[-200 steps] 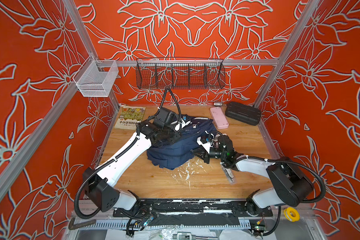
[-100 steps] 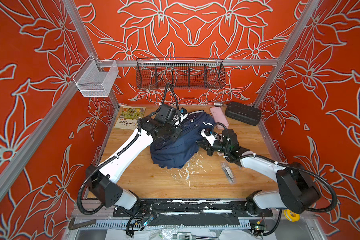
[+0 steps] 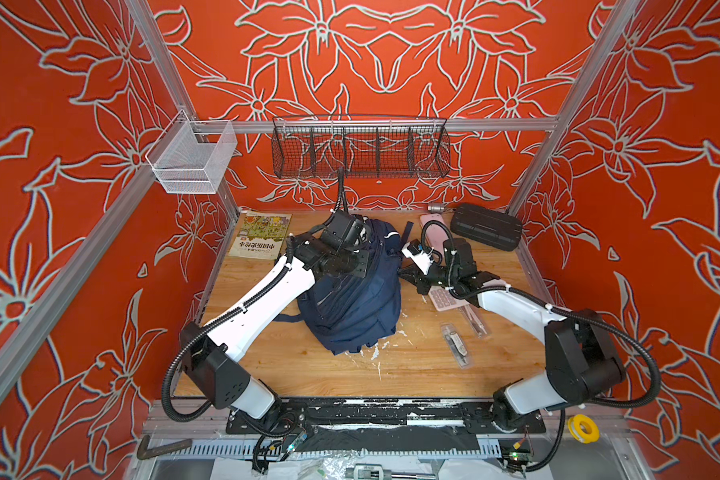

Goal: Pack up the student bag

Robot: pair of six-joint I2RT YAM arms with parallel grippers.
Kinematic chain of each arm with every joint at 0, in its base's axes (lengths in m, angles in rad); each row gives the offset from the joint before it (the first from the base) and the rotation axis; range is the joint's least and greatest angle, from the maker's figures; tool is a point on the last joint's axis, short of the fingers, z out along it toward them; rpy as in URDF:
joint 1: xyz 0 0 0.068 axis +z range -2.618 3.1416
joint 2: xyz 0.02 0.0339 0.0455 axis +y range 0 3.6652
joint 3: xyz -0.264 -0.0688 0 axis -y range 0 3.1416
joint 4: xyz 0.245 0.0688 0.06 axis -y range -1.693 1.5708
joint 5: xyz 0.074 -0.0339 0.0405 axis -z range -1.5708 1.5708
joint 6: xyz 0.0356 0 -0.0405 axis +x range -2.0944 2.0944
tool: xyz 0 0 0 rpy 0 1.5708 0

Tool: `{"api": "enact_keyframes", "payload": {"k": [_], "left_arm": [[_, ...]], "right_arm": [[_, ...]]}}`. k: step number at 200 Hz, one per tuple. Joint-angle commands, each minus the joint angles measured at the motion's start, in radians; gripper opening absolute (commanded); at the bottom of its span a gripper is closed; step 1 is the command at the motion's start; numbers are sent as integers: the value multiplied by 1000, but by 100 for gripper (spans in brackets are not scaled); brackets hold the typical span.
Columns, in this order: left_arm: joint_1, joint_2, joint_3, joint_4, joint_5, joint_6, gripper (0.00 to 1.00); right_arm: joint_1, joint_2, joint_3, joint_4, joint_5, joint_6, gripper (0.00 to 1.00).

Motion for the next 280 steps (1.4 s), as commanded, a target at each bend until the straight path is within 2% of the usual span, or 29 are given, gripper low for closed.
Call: {"api": "enact_keyframes", "payload": {"k": [1, 31, 73, 126, 184, 222, 254, 280], "left_arm": [[6, 29, 14, 161, -28, -147, 0], [7, 60, 24, 172, -91, -237, 0], [11, 74, 17, 178, -140, -324, 0], [18, 114, 61, 174, -172, -372, 0], [27, 170, 130, 161, -178, -433, 0], [53, 197, 172, 110, -186, -447, 0], [71, 212, 189, 104, -131, -463, 0], [74, 219, 199, 100, -88, -365, 1]], "right_arm": [[65, -100, -8, -119, 85, -85, 0], [106, -160, -27, -159, 179, -42, 0], [202, -202, -3, -251, 264, -60, 0], [316, -227, -42, -198, 334, -17, 0], [449, -168, -79, -76, 407, 42, 0], [458, -192, -174, 95, 386, 85, 0], [458, -165, -172, 94, 332, 69, 0], [451, -191, -186, 116, 360, 67, 0]]}}
